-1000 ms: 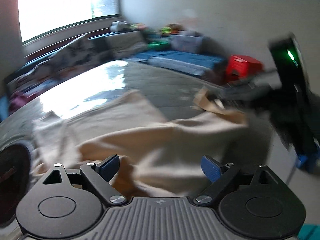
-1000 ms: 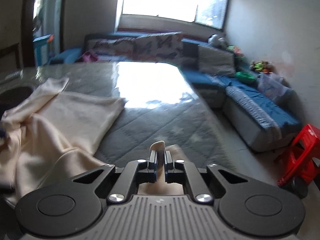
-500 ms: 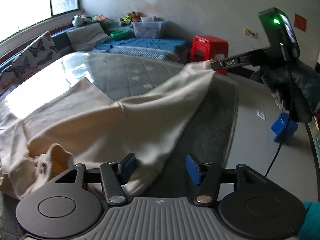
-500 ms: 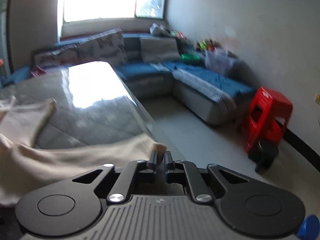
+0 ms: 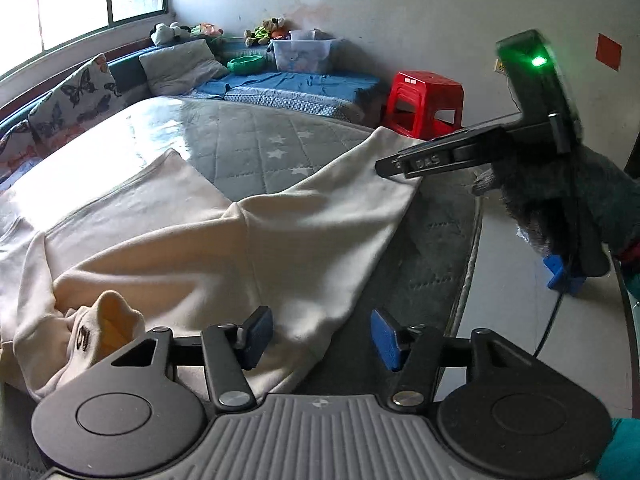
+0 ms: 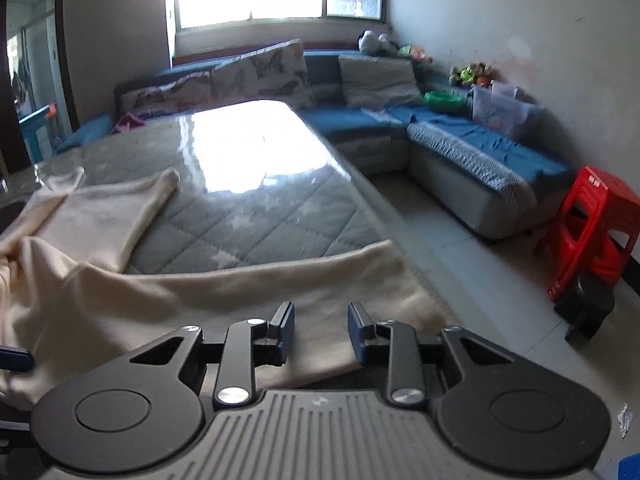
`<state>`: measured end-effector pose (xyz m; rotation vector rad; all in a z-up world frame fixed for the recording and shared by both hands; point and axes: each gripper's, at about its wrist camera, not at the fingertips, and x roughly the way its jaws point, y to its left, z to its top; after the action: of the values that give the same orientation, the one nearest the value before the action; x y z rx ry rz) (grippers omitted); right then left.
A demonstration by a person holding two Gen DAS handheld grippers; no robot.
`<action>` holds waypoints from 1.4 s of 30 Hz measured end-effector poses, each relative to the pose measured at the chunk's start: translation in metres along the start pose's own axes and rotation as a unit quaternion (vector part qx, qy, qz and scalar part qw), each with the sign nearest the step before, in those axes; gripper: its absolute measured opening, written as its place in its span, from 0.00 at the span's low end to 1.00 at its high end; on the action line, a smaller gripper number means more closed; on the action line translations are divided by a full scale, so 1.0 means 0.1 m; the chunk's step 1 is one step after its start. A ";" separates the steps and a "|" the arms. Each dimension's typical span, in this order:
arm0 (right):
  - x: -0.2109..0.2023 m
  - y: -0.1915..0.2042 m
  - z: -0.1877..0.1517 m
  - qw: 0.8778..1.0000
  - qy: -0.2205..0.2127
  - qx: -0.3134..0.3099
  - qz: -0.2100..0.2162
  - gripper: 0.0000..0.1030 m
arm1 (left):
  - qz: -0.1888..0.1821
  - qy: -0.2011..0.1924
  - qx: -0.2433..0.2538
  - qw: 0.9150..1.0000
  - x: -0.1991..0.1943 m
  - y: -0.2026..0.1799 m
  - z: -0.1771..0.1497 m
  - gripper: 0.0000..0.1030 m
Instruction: Fold clothes
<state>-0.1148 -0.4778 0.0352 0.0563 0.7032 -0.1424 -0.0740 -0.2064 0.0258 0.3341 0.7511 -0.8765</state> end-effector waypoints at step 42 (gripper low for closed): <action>0.69 1.98 1.42 0.945 0.051 -0.126 0.297 0.35 | 0.206 -0.045 -0.247 0.946 -0.42 1.48 -0.04 0.63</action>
<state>0.0573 -0.3036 0.0995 0.0291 0.7757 0.5340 0.0244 -0.0901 0.0481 -0.0027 0.7535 -0.2879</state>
